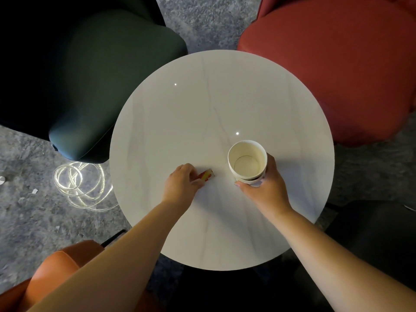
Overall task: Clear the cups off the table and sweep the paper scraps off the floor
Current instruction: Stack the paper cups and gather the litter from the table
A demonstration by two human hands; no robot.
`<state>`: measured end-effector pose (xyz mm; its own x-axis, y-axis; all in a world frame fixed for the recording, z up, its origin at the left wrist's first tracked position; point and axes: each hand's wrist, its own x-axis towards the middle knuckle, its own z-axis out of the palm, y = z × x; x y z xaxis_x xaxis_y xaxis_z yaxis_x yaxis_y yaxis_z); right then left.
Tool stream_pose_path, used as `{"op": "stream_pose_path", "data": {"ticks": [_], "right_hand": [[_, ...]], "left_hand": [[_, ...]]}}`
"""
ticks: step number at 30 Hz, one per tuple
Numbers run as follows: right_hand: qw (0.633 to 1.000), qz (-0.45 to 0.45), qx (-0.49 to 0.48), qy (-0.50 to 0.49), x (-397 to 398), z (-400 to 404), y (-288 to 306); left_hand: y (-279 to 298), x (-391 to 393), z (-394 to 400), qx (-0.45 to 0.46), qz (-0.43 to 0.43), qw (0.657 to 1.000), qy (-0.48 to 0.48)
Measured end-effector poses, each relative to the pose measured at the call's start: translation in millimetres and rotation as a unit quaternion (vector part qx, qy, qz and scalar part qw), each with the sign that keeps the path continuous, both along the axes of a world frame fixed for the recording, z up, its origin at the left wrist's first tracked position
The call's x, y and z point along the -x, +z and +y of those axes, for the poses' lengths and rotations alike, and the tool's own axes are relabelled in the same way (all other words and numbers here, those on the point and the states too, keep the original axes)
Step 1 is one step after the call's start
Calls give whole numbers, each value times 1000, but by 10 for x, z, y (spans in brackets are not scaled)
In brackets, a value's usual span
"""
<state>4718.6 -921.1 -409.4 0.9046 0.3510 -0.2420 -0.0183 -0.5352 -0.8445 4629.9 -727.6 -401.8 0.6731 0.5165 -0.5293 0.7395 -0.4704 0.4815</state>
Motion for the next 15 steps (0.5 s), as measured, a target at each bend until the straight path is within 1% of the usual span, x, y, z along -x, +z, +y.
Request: {"op": "stream_pose_path", "data": {"ticks": [4,6,8,9,11,13,15], "right_hand": [[1000,-5,1,12,-11,-9,18],[1000,-9,3,13,-20,-5,38],[1000,-12,5,14,-27,-1,65],[1000,-13,7,16,-31,0,79],[1000,-10,11,22,-36,-8,93],[999,-13,16,26,-44,-8,111],[999,-7,22,23,-49,9,121]], "left_hand": [[139,-46,12,61,-26,995,81],[319,-127,8,80,-74,986,126],[580,-222,-17,89,-141,974,155],[709,-264,-34,91,-175,968,155],[956,-328,-83,91,-223,963,123],[1141,-380,-140,86,-239,965,70],[1199,-427,-193,88,-232,968,34]]}}
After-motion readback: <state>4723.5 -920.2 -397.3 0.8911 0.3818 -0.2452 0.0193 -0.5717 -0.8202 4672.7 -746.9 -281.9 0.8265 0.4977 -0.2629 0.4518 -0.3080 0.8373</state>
